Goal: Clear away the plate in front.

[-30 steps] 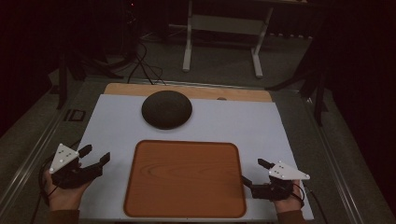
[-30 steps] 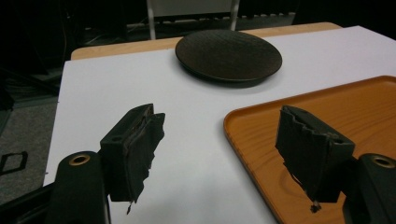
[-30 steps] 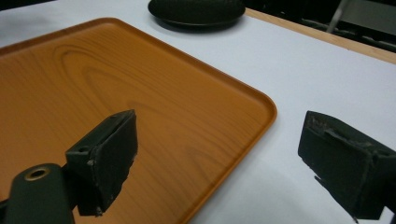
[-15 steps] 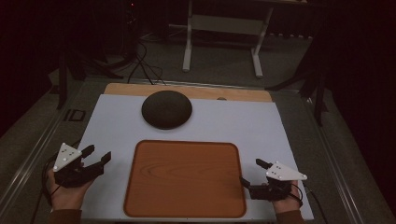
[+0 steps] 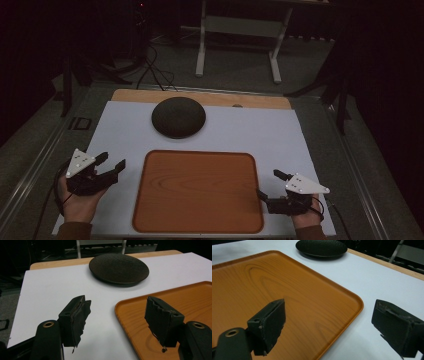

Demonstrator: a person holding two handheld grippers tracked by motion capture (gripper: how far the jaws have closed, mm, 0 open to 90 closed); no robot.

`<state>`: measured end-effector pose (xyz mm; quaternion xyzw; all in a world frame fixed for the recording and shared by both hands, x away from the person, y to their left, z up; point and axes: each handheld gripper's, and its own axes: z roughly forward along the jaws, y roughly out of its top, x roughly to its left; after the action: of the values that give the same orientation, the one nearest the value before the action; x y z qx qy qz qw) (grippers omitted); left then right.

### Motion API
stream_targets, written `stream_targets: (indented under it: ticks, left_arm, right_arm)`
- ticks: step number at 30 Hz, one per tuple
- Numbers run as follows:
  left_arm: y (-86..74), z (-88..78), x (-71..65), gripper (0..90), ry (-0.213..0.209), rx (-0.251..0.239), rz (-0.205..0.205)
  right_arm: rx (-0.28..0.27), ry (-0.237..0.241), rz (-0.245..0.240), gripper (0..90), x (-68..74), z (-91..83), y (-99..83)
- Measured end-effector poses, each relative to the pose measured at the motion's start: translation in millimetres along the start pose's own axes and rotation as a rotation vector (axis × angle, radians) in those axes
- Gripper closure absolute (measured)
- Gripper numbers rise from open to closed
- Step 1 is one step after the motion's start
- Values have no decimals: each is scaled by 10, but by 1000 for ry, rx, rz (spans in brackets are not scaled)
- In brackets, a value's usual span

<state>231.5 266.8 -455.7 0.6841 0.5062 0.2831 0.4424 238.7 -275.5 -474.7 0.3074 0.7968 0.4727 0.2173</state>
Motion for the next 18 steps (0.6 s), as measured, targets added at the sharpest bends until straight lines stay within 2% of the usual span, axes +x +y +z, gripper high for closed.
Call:
stream_targets:
  ticks: [5,13,18]
  left_arm:
    - [84,87,-14,360,-7,5,-21]
    - [223,318,-49,353,-16,7,-7]
    - [298,456,-41,353,-9,6,-16]
  right_arm:
    - [-13,1,0,118,4,-13,6]
    - [-23,-3,-2,117,-4,-24,6]
    - [-26,-1,-3,117,-5,-27,8]
